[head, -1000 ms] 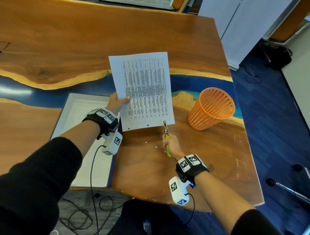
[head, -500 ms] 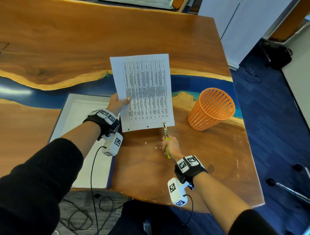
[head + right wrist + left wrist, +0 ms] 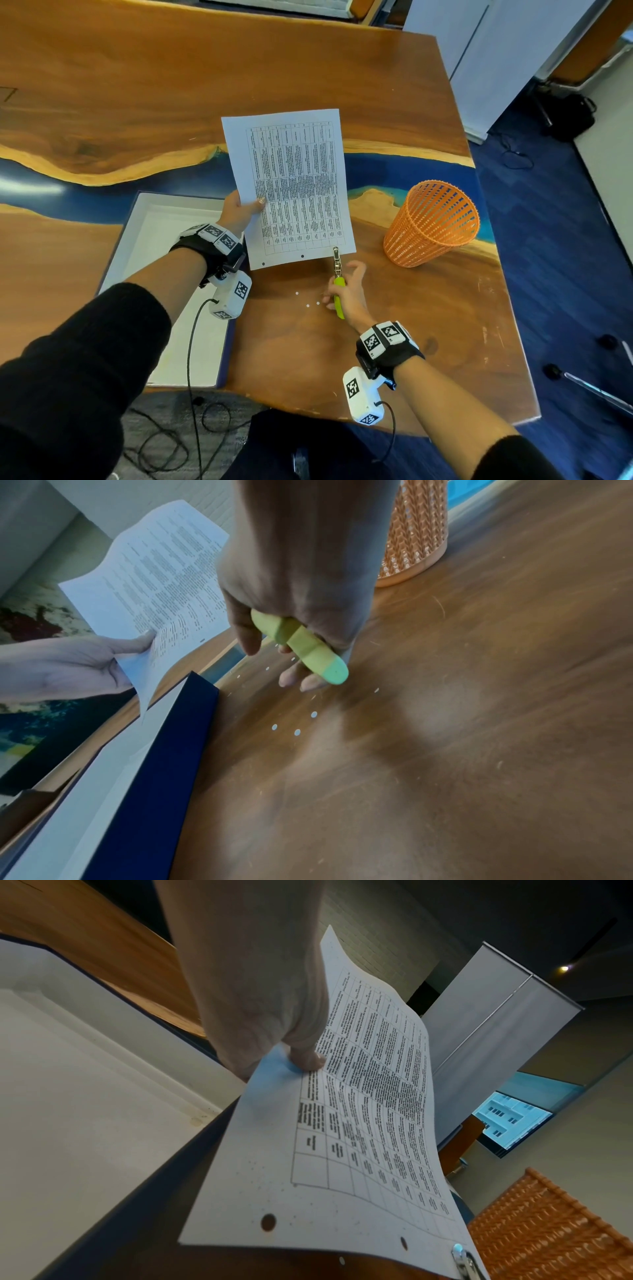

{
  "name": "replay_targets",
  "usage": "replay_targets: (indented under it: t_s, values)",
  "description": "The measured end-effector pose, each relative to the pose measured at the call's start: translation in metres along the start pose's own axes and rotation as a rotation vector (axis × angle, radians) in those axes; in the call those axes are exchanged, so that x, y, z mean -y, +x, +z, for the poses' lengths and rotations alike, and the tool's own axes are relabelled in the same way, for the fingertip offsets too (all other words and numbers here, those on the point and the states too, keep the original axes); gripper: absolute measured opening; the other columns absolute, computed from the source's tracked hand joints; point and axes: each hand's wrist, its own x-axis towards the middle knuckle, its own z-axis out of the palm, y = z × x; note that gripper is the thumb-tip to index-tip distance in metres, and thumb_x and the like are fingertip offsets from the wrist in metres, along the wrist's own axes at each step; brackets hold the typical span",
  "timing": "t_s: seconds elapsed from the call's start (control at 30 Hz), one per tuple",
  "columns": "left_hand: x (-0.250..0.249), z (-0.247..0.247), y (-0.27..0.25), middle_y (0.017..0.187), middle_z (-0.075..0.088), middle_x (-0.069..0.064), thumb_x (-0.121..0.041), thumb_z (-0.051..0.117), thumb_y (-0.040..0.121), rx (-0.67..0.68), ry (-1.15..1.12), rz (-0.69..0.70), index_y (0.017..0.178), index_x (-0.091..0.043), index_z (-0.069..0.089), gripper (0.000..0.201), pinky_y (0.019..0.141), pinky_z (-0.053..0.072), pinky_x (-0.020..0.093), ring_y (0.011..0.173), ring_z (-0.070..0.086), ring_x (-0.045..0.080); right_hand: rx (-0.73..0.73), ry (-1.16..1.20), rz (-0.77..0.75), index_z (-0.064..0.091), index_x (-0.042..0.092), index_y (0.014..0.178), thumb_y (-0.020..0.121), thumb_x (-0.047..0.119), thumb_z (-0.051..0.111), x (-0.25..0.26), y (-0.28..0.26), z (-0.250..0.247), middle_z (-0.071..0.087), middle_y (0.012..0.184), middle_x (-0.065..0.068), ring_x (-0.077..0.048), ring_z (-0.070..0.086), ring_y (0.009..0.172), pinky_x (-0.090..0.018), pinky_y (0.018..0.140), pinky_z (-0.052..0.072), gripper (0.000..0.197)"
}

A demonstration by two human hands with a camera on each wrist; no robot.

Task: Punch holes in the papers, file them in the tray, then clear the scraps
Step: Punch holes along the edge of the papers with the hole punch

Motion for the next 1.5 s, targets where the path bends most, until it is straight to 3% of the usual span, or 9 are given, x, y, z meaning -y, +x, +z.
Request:
replay_targets:
  t_s: [0.1, 0.2, 0.6, 0.8, 0.93, 1.03, 1.1, 1.23, 1.5]
  values:
    - [0.000, -0.003, 0.003, 0.133, 0.056, 0.018, 0.000, 0.058, 0.090, -0.014, 0.009, -0.013, 0.132, 0.002, 0.049, 0.043, 0.103, 0.044, 0.047, 0.122, 0.055, 0.033, -0.015, 0.013, -0.067, 0.027, 0.042, 0.118, 0.073, -0.010, 0.061, 0.003, -0.001, -0.002, 0.051, 0.097, -0.011, -0.022, 0.056, 0.053, -0.026, 0.045, 0.047, 0.077]
    - [0.000, -0.004, 0.005, 0.134, 0.055, 0.018, 0.000, 0.058, 0.090, -0.021, 0.009, -0.017, 0.132, 0.001, 0.049, 0.044, 0.104, 0.043, 0.048, 0.122, 0.054, 0.034, 0.015, -0.019, -0.125, 0.033, 0.053, 0.124, 0.072, -0.011, 0.059, 0.004, 0.002, -0.003, 0.050, 0.083, -0.014, -0.026, 0.051, 0.053, -0.029, 0.048, 0.046, 0.086]
    - [0.002, -0.003, 0.006, 0.133, 0.055, 0.020, 0.002, 0.056, 0.090, -0.009, -0.002, -0.011, 0.132, 0.003, 0.050, 0.042, 0.099, 0.045, 0.041, 0.122, 0.054, 0.034, -0.018, 0.038, -0.152, 0.052, 0.053, 0.118, 0.066, -0.017, 0.051, 0.003, 0.007, -0.002, 0.041, 0.066, -0.015, -0.022, 0.034, 0.049, -0.023, 0.039, 0.037, 0.087]
    - [0.002, -0.005, 0.006, 0.134, 0.055, 0.019, 0.001, 0.057, 0.090, -0.004, -0.002, -0.018, 0.132, 0.002, 0.049, 0.043, 0.101, 0.044, 0.046, 0.122, 0.054, 0.034, -0.060, 0.024, -0.150, 0.050, 0.043, 0.122, 0.069, -0.015, 0.050, 0.003, 0.006, -0.007, 0.052, 0.081, -0.013, -0.021, 0.040, 0.053, -0.025, 0.042, 0.038, 0.079]
    - [0.002, -0.003, 0.006, 0.134, 0.055, 0.020, 0.001, 0.057, 0.090, 0.008, 0.008, -0.013, 0.132, 0.003, 0.049, 0.043, 0.101, 0.045, 0.046, 0.121, 0.055, 0.034, -0.055, 0.014, -0.132, 0.050, 0.044, 0.122, 0.069, -0.016, 0.050, 0.000, 0.009, -0.010, 0.046, 0.070, -0.014, -0.022, 0.038, 0.052, -0.023, 0.041, 0.038, 0.080]
    - [0.004, -0.005, 0.006, 0.134, 0.054, 0.022, 0.003, 0.056, 0.090, -0.022, 0.010, 0.002, 0.132, 0.004, 0.049, 0.042, 0.102, 0.044, 0.044, 0.122, 0.054, 0.034, -0.117, 0.013, -0.118, 0.060, 0.028, 0.100, 0.069, -0.011, 0.051, -0.005, 0.010, -0.017, 0.046, 0.066, -0.007, -0.019, 0.039, 0.048, -0.027, 0.046, 0.036, 0.051]
    - [0.005, -0.010, 0.008, 0.134, 0.054, 0.021, 0.002, 0.057, 0.090, -0.031, 0.011, -0.005, 0.132, 0.003, 0.049, 0.043, 0.103, 0.043, 0.045, 0.123, 0.053, 0.034, -0.179, -0.027, -0.067, 0.058, 0.021, 0.112, 0.069, -0.001, 0.054, -0.010, 0.009, -0.026, 0.049, 0.072, -0.004, -0.019, 0.044, 0.056, -0.031, 0.054, 0.040, 0.049]
    - [0.007, -0.023, 0.010, 0.134, 0.055, 0.019, 0.000, 0.059, 0.089, -0.009, 0.024, -0.030, 0.133, 0.002, 0.049, 0.044, 0.106, 0.041, 0.048, 0.124, 0.053, 0.033, -0.291, -0.360, 0.023, 0.042, 0.022, 0.133, 0.082, 0.015, 0.060, -0.031, 0.000, -0.061, 0.060, 0.114, -0.009, -0.029, 0.055, 0.105, -0.041, 0.094, 0.042, 0.055]
    - [0.017, -0.035, 0.007, 0.131, 0.057, 0.020, -0.002, 0.059, 0.089, -0.008, 0.043, -0.052, 0.130, 0.002, 0.052, 0.042, 0.105, 0.042, 0.051, 0.121, 0.056, 0.034, -0.658, -0.902, 0.248, 0.040, -0.002, 0.117, 0.091, 0.027, 0.055, -0.085, -0.022, -0.111, 0.039, 0.121, -0.023, -0.038, 0.039, 0.111, -0.052, 0.084, 0.041, 0.042]
